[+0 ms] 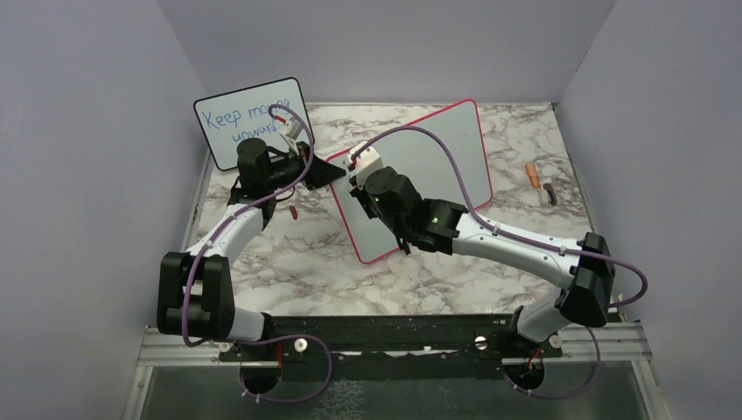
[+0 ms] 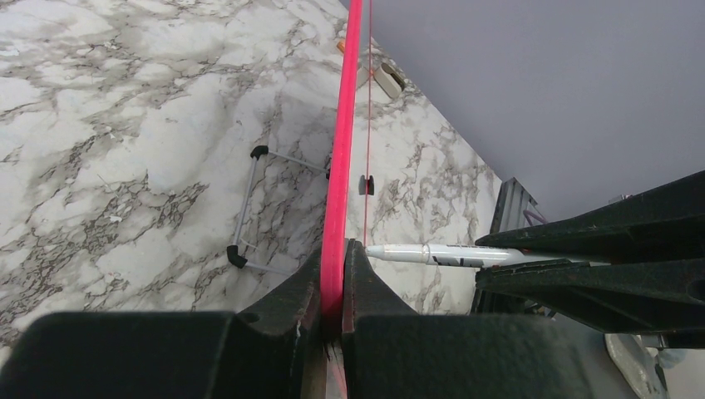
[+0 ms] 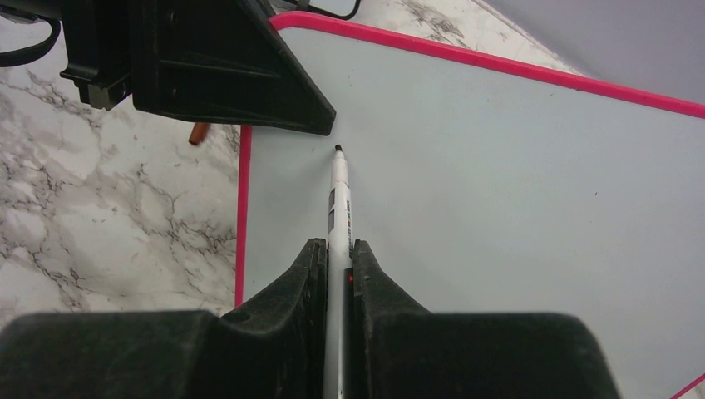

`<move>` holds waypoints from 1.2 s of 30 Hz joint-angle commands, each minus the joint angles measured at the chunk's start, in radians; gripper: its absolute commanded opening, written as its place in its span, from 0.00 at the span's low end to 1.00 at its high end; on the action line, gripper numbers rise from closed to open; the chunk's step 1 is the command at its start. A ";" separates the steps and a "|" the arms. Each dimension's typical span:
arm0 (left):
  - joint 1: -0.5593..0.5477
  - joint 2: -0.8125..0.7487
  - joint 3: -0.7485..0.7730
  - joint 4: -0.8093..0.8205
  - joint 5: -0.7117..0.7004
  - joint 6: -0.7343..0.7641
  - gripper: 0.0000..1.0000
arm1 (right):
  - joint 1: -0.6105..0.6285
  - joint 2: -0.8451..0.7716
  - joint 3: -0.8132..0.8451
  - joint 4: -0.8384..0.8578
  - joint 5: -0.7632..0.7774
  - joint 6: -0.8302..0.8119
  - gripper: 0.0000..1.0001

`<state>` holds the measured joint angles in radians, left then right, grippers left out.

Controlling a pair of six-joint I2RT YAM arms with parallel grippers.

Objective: Write a sentence on the whiteboard

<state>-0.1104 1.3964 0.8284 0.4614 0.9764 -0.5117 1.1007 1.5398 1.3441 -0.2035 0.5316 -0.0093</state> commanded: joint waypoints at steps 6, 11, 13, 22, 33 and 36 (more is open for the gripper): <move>-0.007 0.028 -0.002 -0.063 -0.004 0.062 0.00 | 0.008 0.026 0.040 -0.030 0.038 0.004 0.01; -0.007 0.028 -0.002 -0.063 -0.005 0.062 0.00 | 0.008 0.035 0.053 -0.071 0.033 0.006 0.01; -0.007 0.028 -0.002 -0.063 -0.005 0.063 0.00 | 0.008 0.038 0.055 -0.084 0.029 0.006 0.01; -0.006 0.032 0.000 -0.063 -0.005 0.063 0.00 | 0.008 0.043 0.061 -0.149 0.012 0.058 0.01; -0.007 0.033 0.000 -0.063 -0.005 0.064 0.00 | 0.008 0.048 0.064 -0.213 -0.014 0.084 0.01; -0.007 0.033 0.000 -0.063 -0.007 0.064 0.00 | 0.008 0.046 0.060 -0.219 -0.029 0.091 0.01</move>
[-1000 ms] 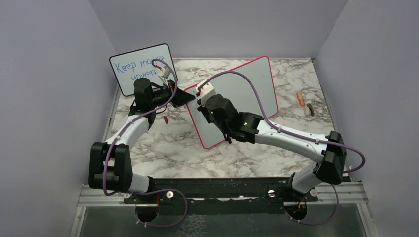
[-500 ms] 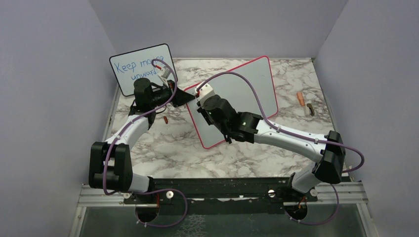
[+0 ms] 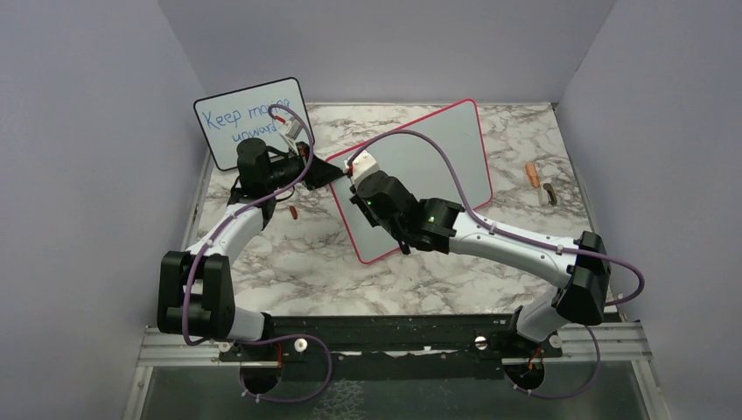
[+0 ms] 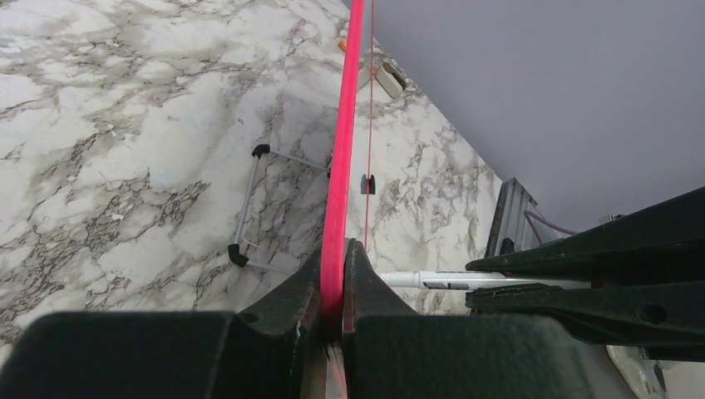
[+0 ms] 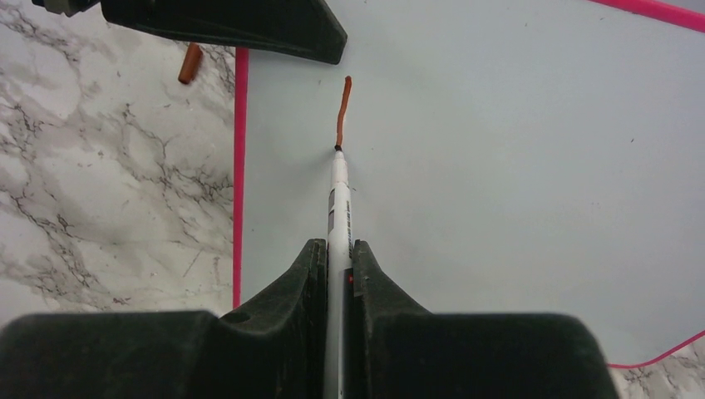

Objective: Write a sentence on the whiteboard

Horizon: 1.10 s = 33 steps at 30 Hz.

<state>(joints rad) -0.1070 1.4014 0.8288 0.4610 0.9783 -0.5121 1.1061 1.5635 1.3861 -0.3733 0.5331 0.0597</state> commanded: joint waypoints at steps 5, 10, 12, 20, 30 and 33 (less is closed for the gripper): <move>-0.010 0.028 0.000 -0.062 -0.009 0.064 0.00 | 0.003 0.030 0.023 -0.072 -0.042 0.027 0.01; -0.010 0.030 0.000 -0.062 -0.008 0.063 0.00 | 0.003 0.029 0.023 -0.080 -0.049 0.032 0.01; -0.010 0.030 0.000 -0.062 -0.007 0.064 0.00 | 0.003 0.023 0.020 -0.072 -0.045 0.032 0.01; -0.010 0.032 0.000 -0.062 -0.008 0.064 0.00 | 0.003 -0.052 -0.024 0.036 -0.024 -0.010 0.01; -0.010 0.036 0.001 -0.062 -0.006 0.066 0.00 | 0.003 -0.087 -0.083 0.196 0.011 -0.051 0.01; -0.010 0.037 0.001 -0.062 -0.006 0.066 0.00 | 0.003 -0.075 -0.091 0.230 0.014 -0.050 0.01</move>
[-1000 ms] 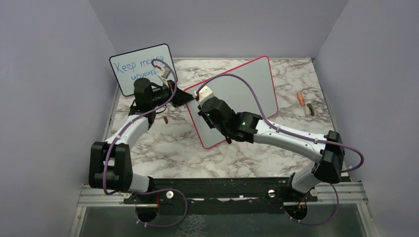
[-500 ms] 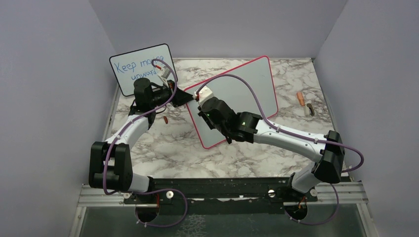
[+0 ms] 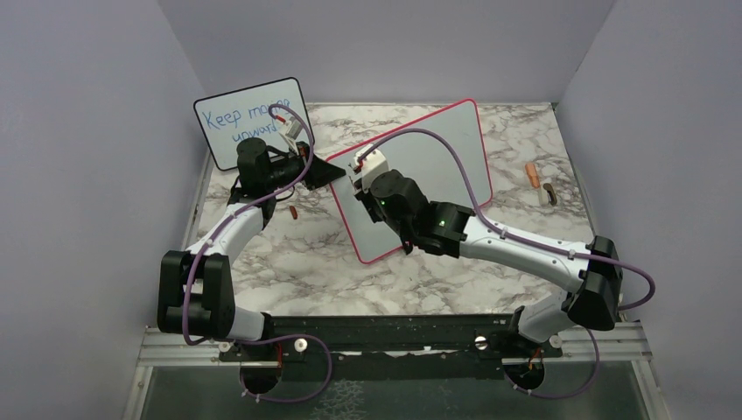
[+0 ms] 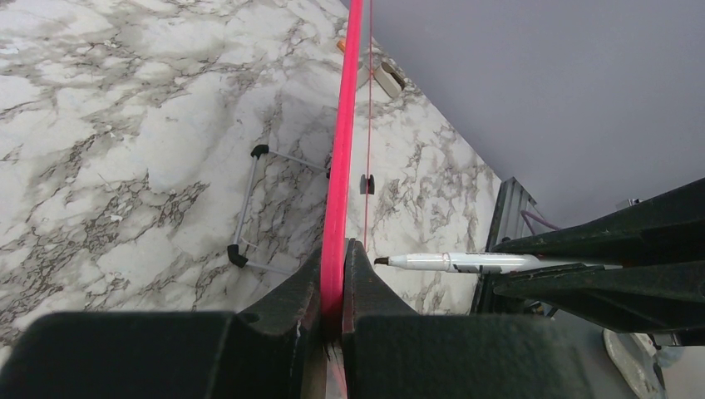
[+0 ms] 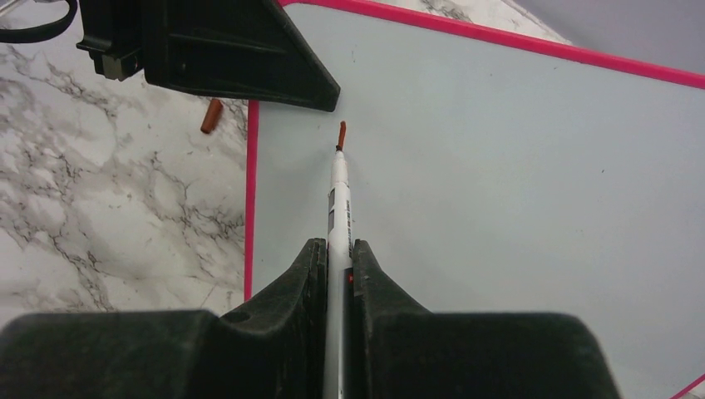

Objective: Write a sentence on the whiteboard

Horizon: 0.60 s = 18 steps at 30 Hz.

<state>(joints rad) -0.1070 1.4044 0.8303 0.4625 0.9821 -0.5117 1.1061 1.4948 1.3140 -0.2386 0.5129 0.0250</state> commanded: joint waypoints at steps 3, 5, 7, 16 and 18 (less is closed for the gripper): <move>-0.011 0.037 0.000 -0.064 -0.008 0.065 0.00 | 0.003 0.003 -0.019 0.115 0.041 -0.016 0.01; -0.010 0.036 0.000 -0.064 -0.008 0.065 0.00 | 0.003 0.009 -0.018 0.122 0.054 -0.016 0.01; -0.011 0.037 0.000 -0.064 -0.008 0.065 0.00 | 0.003 0.012 -0.018 0.129 0.066 -0.046 0.01; -0.010 0.038 0.001 -0.064 -0.008 0.067 0.00 | 0.003 0.040 0.001 0.104 0.053 -0.055 0.01; -0.010 0.038 0.001 -0.064 -0.007 0.067 0.00 | 0.003 0.043 0.003 0.097 0.046 -0.053 0.01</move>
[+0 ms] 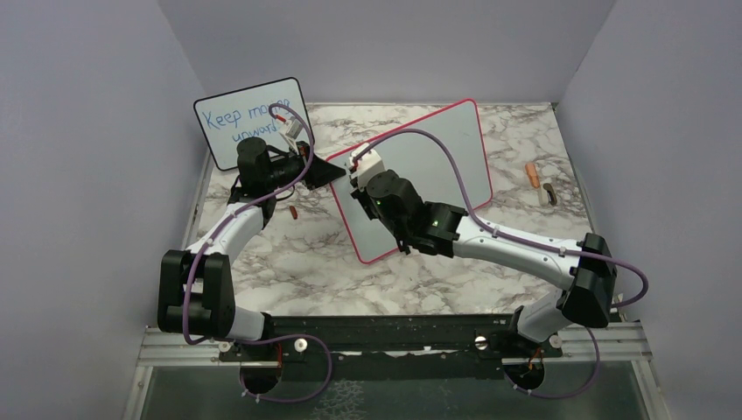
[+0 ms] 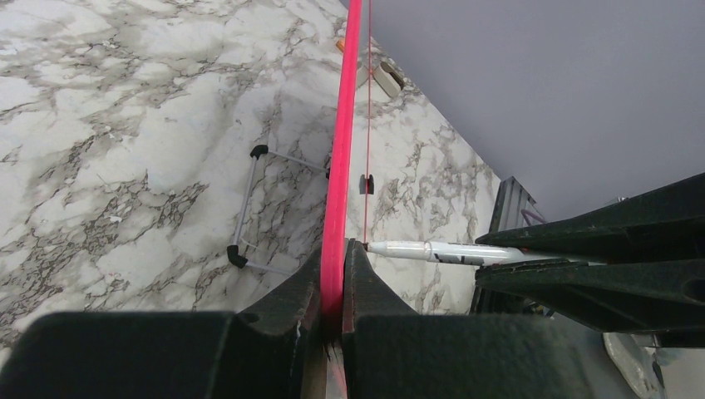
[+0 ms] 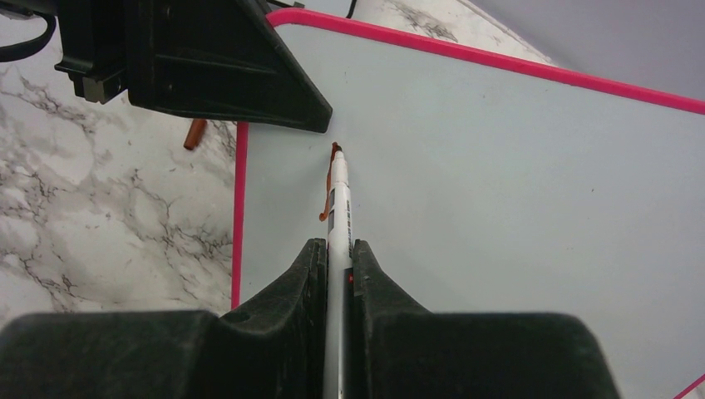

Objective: Write a sentence on the whiteboard

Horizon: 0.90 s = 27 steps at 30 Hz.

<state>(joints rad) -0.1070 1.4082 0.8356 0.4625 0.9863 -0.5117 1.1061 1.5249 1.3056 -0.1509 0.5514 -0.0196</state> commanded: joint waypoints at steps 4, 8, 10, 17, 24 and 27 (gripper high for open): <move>-0.011 0.033 -0.004 -0.064 -0.011 0.067 0.00 | 0.003 0.020 0.013 0.010 0.012 -0.006 0.01; -0.010 0.032 -0.006 -0.064 -0.010 0.067 0.00 | 0.003 0.024 0.015 0.014 0.030 -0.007 0.01; -0.010 0.032 -0.005 -0.064 -0.009 0.067 0.00 | 0.003 0.025 0.014 0.017 0.037 -0.007 0.01; -0.010 0.031 -0.005 -0.064 -0.008 0.067 0.00 | 0.003 0.018 0.002 0.025 0.080 -0.005 0.01; -0.010 0.030 -0.006 -0.064 -0.009 0.067 0.00 | 0.003 0.011 -0.007 0.021 0.109 -0.001 0.01; -0.010 0.030 -0.006 -0.064 -0.009 0.067 0.00 | 0.003 0.011 -0.006 0.004 0.110 0.003 0.01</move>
<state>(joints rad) -0.1070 1.4090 0.8356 0.4625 0.9867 -0.5117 1.1061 1.5337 1.3056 -0.1509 0.6186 -0.0196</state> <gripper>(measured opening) 0.084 0.163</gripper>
